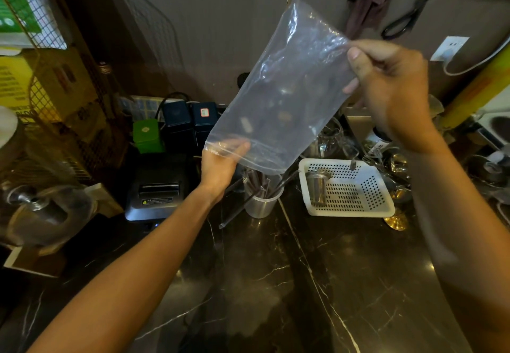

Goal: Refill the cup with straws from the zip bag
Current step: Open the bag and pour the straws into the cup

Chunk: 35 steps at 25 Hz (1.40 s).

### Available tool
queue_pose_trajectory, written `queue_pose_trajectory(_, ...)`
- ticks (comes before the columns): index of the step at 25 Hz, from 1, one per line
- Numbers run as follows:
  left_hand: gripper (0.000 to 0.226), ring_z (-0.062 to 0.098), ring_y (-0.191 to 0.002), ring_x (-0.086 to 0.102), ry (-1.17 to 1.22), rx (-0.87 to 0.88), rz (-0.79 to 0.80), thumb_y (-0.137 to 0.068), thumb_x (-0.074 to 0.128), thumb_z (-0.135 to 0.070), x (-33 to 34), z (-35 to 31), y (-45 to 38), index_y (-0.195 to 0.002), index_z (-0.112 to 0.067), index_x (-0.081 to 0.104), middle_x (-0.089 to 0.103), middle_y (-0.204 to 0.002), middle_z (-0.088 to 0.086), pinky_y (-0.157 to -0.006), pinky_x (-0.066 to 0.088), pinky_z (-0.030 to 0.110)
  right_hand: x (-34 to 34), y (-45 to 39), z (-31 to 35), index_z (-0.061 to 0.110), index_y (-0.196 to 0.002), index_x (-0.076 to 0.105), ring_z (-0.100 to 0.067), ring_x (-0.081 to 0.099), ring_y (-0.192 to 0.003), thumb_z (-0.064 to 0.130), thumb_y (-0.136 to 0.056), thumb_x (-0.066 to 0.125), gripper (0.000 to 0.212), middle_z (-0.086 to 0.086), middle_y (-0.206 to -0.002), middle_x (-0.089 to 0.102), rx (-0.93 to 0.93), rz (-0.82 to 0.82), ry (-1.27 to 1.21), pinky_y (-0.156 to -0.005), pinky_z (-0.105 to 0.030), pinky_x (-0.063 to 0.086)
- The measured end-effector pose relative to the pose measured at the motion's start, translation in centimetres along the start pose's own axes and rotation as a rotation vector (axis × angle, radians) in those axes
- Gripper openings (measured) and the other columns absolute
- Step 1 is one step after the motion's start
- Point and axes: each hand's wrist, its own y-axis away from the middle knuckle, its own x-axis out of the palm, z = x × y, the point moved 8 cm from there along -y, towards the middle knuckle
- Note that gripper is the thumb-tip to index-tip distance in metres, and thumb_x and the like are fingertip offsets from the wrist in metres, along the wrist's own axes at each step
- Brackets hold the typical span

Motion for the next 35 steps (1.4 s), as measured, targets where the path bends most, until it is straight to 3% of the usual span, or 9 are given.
queue_pose_trajectory(4,0.020,-0.003,-0.090,0.074,-0.001,0.015,0.019,-0.097,0.068,-0.011,0.2,-0.5,0.3,-0.115,-0.005,0.074,0.075,-0.105,-0.004,-0.074,0.057,0.011,-0.4,0.0,0.7,0.030,-0.118,0.074,-0.023,0.074,-0.071,0.032,-0.105,0.057,0.021,0.008,-0.092,0.076,0.002,-0.007,-0.011,-0.059,-0.044,0.062)
queue_pose_trajectory(9,0.023,0.012,-0.103,0.075,0.058,0.013,-0.012,-0.094,0.073,-0.016,-0.2,-1.6,-0.5,-0.115,-0.008,0.074,0.077,-0.112,0.004,-0.089,0.061,0.025,-1.8,-0.9,1.8,0.019,-0.119,0.076,-0.027,0.073,-0.069,0.033,-0.105,0.057,0.027,0.001,-0.095,0.078,-0.028,-0.058,-0.059,-0.063,-0.041,0.060)
queue_pose_trajectory(15,0.013,0.008,-0.100,0.076,0.025,-0.013,0.008,-0.097,0.069,-0.020,-0.2,-0.7,1.0,-0.108,-0.019,0.076,0.078,-0.108,-0.001,-0.090,0.062,0.030,-1.3,0.7,-0.7,0.026,-0.111,0.078,-0.022,0.074,-0.071,0.030,-0.105,0.058,0.021,0.003,-0.090,0.079,0.030,-0.050,-0.055,-0.072,-0.046,0.064)
queue_pose_trajectory(19,0.028,0.023,-0.102,0.076,0.104,0.006,0.017,-0.103,0.060,-0.022,-0.7,-1.7,1.6,-0.114,0.001,0.073,0.078,-0.110,0.013,-0.094,0.062,0.041,-2.3,1.8,-2.9,0.030,-0.105,0.077,-0.022,0.072,-0.065,0.034,-0.104,0.061,0.016,0.006,-0.082,0.076,0.155,-0.052,-0.020,-0.063,-0.042,0.062)
queue_pose_trajectory(24,0.064,0.022,-0.112,0.074,0.244,-0.068,0.097,-0.099,0.040,-0.063,0.0,-2.8,4.2,-0.125,-0.014,0.071,0.077,-0.120,0.007,-0.096,0.057,0.042,-3.2,5.2,-6.8,0.013,-0.097,0.080,-0.028,0.077,-0.081,0.030,-0.100,0.064,0.023,-0.011,-0.089,0.079,0.322,-0.039,-0.026,-0.075,-0.045,0.063)
queue_pose_trajectory(26,0.047,0.027,-0.111,0.074,0.235,-0.028,0.147,-0.098,0.056,-0.048,1.2,-3.1,5.7,-0.123,-0.011,0.071,0.077,-0.117,0.008,-0.096,0.059,0.046,-4.2,7.8,-9.2,0.000,-0.086,0.076,-0.040,0.069,-0.071,0.035,-0.093,0.066,0.037,-0.030,-0.085,0.072,0.409,-0.059,-0.021,-0.068,-0.050,0.057)
queue_pose_trajectory(29,0.024,0.027,-0.105,0.076,0.153,-0.049,0.212,-0.095,0.069,-0.011,3.9,-1.7,7.5,-0.119,-0.008,0.072,0.079,-0.111,0.009,-0.091,0.063,0.042,-6.5,14.1,-13.2,0.002,-0.085,0.077,-0.047,0.069,-0.079,0.036,-0.094,0.070,0.036,-0.030,-0.086,0.073,0.570,-0.054,-0.064,-0.076,-0.058,0.057)
queue_pose_trajectory(32,0.029,0.031,-0.101,0.077,0.088,-0.115,0.246,-0.095,0.070,-0.008,6.2,0.9,9.0,-0.123,-0.001,0.071,0.079,-0.109,0.015,-0.085,0.065,0.038,-8.0,21.3,-16.8,0.006,-0.088,0.079,-0.034,0.070,-0.075,0.030,-0.097,0.072,0.026,-0.021,-0.086,0.077,0.754,-0.034,-0.139,-0.075,-0.043,0.057)
queue_pose_trajectory(35,0.027,0.025,-0.093,0.078,0.040,-0.207,0.349,-0.095,0.069,-0.004,10.7,4.4,11.1,-0.121,-0.002,0.071,0.079,-0.105,0.016,-0.078,0.065,0.030,-10.2,29.1,-20.4,0.001,-0.089,0.077,-0.019,0.051,-0.056,0.025,-0.097,0.073,0.026,-0.004,-0.062,0.066,0.966,-0.116,-0.201,-0.049,-0.024,0.043)
